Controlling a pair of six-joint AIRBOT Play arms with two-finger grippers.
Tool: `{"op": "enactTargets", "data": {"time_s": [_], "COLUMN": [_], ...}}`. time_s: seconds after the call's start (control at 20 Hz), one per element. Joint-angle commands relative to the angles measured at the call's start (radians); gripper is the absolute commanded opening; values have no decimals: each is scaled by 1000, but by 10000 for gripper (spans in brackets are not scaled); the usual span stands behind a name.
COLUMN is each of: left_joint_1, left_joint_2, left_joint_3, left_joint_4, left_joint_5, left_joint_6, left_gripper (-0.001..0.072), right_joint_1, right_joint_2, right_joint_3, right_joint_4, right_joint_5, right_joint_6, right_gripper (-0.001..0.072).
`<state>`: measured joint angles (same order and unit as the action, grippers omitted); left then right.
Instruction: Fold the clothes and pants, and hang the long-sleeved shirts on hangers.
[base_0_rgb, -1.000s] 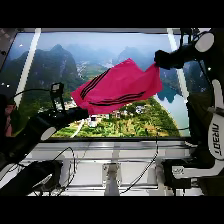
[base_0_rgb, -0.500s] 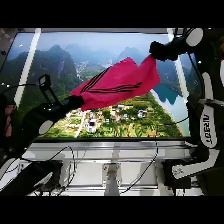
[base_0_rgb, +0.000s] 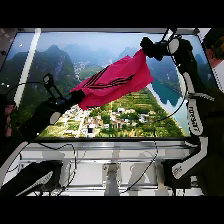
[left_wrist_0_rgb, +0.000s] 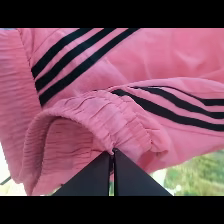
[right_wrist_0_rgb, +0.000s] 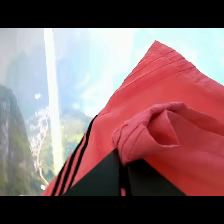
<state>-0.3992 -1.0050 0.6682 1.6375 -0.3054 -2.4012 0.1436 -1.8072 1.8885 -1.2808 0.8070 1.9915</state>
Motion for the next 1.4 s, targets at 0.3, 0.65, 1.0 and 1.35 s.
{"op": "enactTargets", "data": {"time_s": [0.3,0.65,1.0,1.35], "left_joint_1": [129,317,352,347], "left_joint_2": [-66,-292,-288,-63], "left_joint_3": [0,0,0,0], "left_joint_4": [1,-45,19,313], "left_joint_5": [286,554,699,695], "left_joint_6": [-5,-337,-329,-330], "left_gripper": [9,529,527,528], "right_joint_1": [-2,-55,-199,-380], "right_joint_2": [-90,-252,-252,-252], "right_joint_3": [20,206,201,200], "right_joint_4": [23,492,497,412], "right_joint_5": [-159,-177,178,386], "right_joint_6": [399,110,-126,-206], "right_gripper": [10,428,429,503]}}
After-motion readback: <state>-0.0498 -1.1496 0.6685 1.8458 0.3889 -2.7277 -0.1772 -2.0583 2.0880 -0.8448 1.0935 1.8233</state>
